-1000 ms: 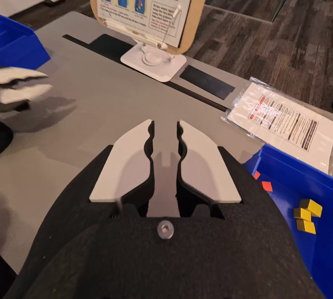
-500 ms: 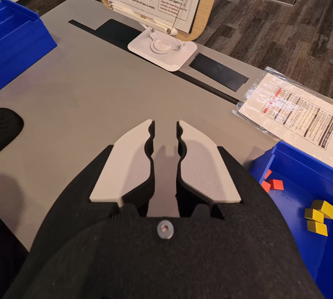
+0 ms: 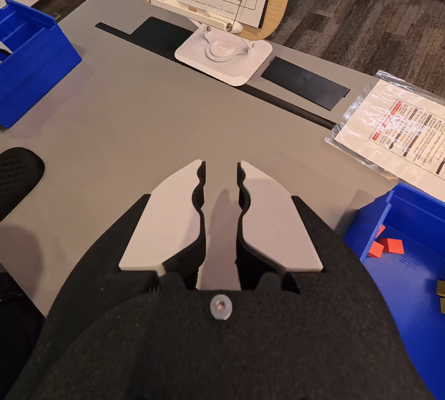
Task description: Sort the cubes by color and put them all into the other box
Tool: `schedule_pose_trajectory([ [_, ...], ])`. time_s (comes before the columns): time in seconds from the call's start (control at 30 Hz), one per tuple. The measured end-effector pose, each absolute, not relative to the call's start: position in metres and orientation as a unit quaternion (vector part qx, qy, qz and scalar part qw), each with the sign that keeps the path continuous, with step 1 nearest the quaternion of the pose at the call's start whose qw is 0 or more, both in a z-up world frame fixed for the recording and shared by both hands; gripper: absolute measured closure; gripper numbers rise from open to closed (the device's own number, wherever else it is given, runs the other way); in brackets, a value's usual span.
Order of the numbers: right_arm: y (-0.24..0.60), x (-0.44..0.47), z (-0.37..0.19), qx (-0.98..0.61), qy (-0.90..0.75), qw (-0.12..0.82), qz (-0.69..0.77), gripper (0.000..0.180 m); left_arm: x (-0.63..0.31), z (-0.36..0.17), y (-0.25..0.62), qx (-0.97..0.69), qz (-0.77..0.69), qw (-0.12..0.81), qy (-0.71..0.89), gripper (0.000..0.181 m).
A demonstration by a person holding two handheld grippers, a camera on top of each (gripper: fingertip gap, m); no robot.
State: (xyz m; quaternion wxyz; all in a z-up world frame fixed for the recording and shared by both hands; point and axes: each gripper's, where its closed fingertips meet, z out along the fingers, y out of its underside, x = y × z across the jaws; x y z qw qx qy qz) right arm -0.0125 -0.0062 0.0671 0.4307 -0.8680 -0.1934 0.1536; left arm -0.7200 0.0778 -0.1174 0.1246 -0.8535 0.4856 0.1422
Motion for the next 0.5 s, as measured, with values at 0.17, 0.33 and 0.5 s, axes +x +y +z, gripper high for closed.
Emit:
schedule_pose_trajectory([
  [0.17, -0.006, -0.015, 0.067, -0.868, -0.194, 0.429, 0.157, 0.155, -0.725, -0.125, 0.08, -0.853, 0.14, 0.104, 0.492, 0.145],
  [0.33, -0.004, -0.016, 0.059, -0.878, -0.199, 0.41, 0.146, 0.155, -0.729, -0.133, 0.084, -0.85, 0.15, 0.091, 0.497, 0.15],
  [0.5, -0.002, -0.019, 0.055, -0.882, -0.206, 0.4, 0.139, 0.155, -0.733, -0.132, 0.084, -0.851, 0.158, 0.08, 0.494, 0.153],
])
